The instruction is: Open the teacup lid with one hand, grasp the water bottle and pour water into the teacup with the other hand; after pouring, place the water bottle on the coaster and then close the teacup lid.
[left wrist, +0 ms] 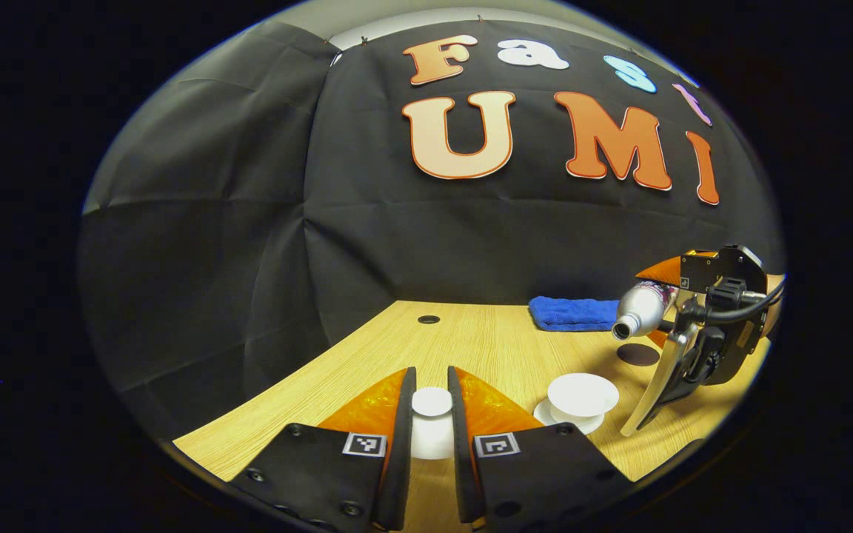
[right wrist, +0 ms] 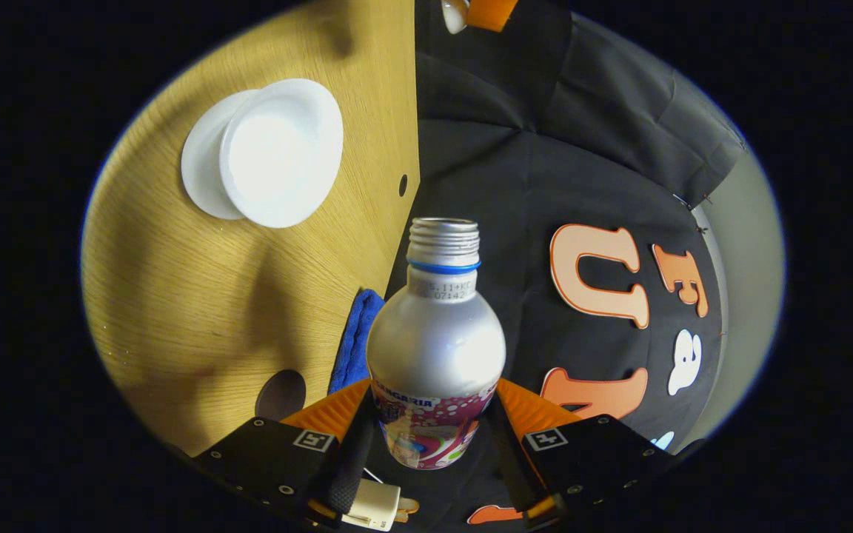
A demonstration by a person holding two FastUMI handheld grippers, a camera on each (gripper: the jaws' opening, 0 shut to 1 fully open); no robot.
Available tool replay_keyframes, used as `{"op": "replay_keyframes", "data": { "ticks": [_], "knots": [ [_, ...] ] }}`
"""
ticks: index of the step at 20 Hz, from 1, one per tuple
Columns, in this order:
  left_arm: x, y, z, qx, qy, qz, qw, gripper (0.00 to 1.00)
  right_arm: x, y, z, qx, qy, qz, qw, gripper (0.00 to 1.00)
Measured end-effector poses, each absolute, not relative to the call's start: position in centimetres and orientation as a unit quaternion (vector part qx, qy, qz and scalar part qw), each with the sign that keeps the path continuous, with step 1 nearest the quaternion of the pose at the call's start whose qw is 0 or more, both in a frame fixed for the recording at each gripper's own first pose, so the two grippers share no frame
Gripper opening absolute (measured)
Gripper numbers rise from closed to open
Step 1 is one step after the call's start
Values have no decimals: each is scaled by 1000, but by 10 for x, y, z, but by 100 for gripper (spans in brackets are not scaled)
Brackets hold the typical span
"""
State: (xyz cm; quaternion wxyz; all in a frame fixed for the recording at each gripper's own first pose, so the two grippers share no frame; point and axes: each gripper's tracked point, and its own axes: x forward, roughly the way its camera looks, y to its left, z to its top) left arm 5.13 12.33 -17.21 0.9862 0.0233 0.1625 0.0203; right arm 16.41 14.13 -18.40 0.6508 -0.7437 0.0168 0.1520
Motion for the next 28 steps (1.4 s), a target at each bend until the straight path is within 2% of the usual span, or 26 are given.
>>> {"op": "replay_keyframes", "data": {
  "ticks": [1,3,4,6,7,8,14,15,16,18,19,20,21,28],
  "knots": [
    [51,123,-172,24,163,19,986,29,165,142,-182,-751,10,154,642,78],
    [52,121,-174,25,164,18,986,26,165,143,-179,-762,-1,155,628,78],
    [51,122,-173,24,164,17,986,29,167,144,-177,-765,-4,155,625,78],
    [52,121,-168,18,162,16,986,26,170,144,-180,-770,-7,154,619,78],
    [53,120,-163,17,157,14,987,29,170,144,-176,-773,-12,151,616,75],
    [53,120,-161,19,155,14,988,29,171,145,-171,-777,-19,148,611,78],
    [54,122,-152,19,146,13,989,29,177,148,-152,-793,-45,131,593,78],
    [55,121,-150,21,143,13,989,26,176,149,-151,-794,-48,129,592,78],
    [55,119,-149,20,142,11,990,29,175,151,-151,-795,-49,131,590,78],
    [55,118,-147,14,140,7,990,29,177,152,-147,-801,-56,130,582,78],
    [55,118,-143,12,136,7,991,26,176,153,-143,-805,-60,127,577,78],
    [54,120,-142,12,133,8,991,29,175,153,-138,-808,-62,126,572,75],
    [55,121,-140,11,131,8,991,29,181,152,-129,-811,-64,125,568,78],
    [54,125,-136,3,125,8,992,29,187,146,-111,-829,-72,116,542,78]
  ]
}}
